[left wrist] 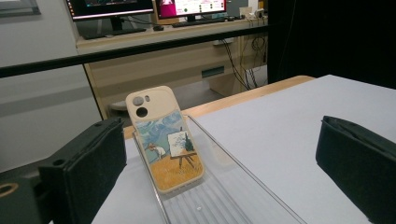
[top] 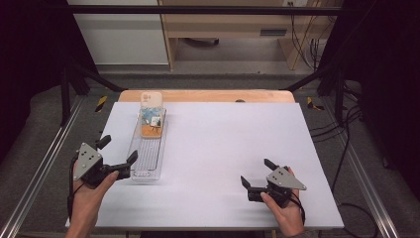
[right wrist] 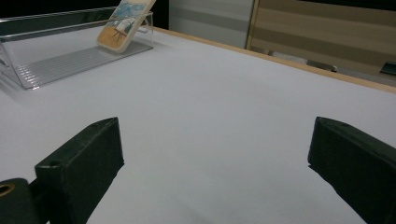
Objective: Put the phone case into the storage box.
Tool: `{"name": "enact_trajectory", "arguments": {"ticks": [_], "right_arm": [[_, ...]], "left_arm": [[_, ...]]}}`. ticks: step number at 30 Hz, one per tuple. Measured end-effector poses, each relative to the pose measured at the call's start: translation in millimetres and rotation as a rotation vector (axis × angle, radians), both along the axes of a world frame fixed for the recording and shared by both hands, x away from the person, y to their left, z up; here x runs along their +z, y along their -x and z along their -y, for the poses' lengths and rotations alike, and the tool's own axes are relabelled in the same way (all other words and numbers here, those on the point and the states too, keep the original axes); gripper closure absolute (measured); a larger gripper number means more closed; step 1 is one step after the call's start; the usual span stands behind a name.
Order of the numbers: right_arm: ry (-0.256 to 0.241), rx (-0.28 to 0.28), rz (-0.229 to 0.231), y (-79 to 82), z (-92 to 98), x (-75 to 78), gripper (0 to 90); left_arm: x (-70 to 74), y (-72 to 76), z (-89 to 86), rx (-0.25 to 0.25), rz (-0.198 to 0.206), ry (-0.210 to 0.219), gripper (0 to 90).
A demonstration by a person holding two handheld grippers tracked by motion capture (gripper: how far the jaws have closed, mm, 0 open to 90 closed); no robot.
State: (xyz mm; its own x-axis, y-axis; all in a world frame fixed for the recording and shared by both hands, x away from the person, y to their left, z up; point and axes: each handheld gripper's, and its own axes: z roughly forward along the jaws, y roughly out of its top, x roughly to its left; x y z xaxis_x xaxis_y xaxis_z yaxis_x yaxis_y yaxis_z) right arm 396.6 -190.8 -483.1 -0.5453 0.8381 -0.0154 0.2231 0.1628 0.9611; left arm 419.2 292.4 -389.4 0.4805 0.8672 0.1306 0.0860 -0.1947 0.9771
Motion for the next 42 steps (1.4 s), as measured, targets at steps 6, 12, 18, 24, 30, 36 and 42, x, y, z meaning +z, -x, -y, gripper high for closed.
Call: {"name": "enact_trajectory", "arguments": {"ticks": [6,12,18,24,30,36,42], "right_arm": [[0.002,0.002,0.0,-0.2,-0.4,-0.3,3.1],[-0.001,0.0,0.0,0.3,-0.3,0.0,3.1],[0.005,0.003,0.003,0.3,0.0,-0.4,3.0],[0.006,0.008,0.004,0.1,0.0,-0.5,2.8],[0.007,0.006,0.004,0.2,0.2,-0.6,2.8],[0.003,0.01,0.003,-0.1,0.1,-0.4,2.8],[0.01,0.016,0.006,-1.9,-1.0,-0.2,2.8]], "left_arm": [[-6.6,2.7,-2.9,-0.013,-0.002,-0.003,1.5],[-12.8,4.9,-4.7,-0.023,0.001,0.004,1.5],[-17.1,8.0,-5.9,-0.045,0.014,0.013,1.3],[-24.4,9.7,-4.4,-0.061,0.009,0.015,1.3],[-30.9,11.9,-4.6,-0.036,0.011,0.023,1.9],[-39.2,14.6,-10.1,-0.022,0.016,0.035,2.0],[-47.9,17.1,-15.6,-0.033,0.023,0.053,2.3]]}}
